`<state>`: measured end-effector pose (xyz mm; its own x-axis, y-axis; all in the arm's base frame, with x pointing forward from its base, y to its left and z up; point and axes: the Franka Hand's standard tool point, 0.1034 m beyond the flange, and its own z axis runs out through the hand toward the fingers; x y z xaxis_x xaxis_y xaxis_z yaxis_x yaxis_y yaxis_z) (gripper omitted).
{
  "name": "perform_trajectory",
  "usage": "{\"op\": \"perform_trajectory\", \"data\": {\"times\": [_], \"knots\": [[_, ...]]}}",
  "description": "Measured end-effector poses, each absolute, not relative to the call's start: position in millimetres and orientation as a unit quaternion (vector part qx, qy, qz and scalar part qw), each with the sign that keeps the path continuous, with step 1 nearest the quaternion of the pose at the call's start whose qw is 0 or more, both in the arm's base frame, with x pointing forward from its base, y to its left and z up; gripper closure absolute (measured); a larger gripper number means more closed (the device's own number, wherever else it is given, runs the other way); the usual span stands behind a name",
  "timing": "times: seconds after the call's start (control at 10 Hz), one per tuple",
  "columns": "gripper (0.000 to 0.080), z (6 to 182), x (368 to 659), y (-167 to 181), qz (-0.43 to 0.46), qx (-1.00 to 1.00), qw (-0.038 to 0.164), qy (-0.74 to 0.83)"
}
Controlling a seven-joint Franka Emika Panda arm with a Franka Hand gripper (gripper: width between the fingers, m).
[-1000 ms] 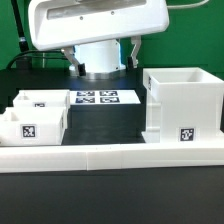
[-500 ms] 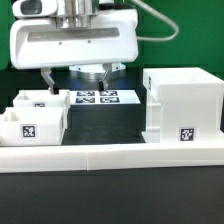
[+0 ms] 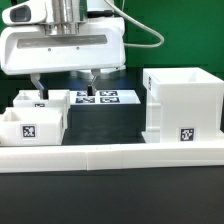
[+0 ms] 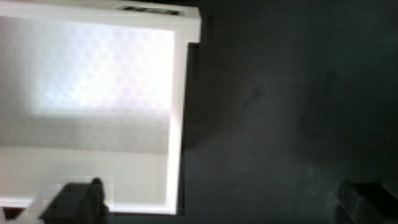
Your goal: Assemble drawer
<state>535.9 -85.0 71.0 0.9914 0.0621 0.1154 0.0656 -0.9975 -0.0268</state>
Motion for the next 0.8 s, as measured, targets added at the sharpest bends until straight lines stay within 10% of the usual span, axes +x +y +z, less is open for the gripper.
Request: {"op": "perform_trajectory", "data": {"times": [0.8], "knots": [[0.0151,11.9,516.7,-99.1,-0.024,-0.998,0.001,0.051]]}}
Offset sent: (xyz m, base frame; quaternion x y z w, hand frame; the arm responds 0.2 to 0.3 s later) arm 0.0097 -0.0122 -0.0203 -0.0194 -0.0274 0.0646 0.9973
